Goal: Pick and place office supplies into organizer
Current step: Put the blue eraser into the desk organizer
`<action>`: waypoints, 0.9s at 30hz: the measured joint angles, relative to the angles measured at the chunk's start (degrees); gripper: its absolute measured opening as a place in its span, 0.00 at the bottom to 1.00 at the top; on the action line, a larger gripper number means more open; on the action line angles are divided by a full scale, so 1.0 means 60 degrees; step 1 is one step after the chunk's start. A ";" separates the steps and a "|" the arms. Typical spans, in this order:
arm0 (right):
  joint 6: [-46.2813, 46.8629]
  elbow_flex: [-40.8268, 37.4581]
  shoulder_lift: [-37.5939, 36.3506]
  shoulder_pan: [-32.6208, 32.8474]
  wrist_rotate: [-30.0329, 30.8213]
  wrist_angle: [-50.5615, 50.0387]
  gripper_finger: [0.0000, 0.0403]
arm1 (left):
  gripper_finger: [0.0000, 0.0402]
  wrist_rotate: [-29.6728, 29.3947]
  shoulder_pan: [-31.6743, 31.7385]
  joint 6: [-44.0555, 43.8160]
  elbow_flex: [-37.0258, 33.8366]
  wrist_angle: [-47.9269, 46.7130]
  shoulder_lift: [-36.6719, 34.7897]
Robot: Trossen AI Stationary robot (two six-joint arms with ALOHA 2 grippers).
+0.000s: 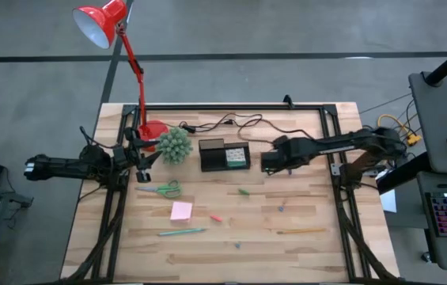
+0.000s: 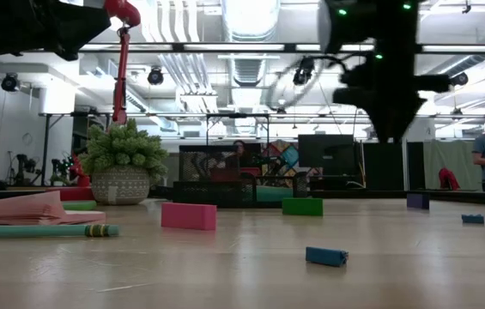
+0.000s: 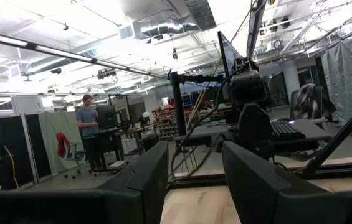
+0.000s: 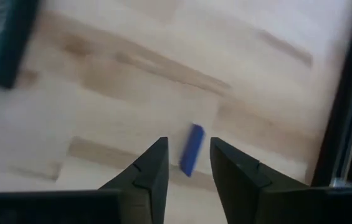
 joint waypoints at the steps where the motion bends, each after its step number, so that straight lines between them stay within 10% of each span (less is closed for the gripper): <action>1: 0.0494 -0.0261 -0.0194 -0.0001 -0.0090 0.0010 0.28 | 0.35 0.0003 0.0001 0.0000 0.0000 0.0005 0.0000; 27: 0.1332 -0.2803 -0.0592 0.0000 -0.0434 0.2270 0.27 | 0.35 0.0002 -0.0003 0.0000 0.0000 0.0013 -0.0001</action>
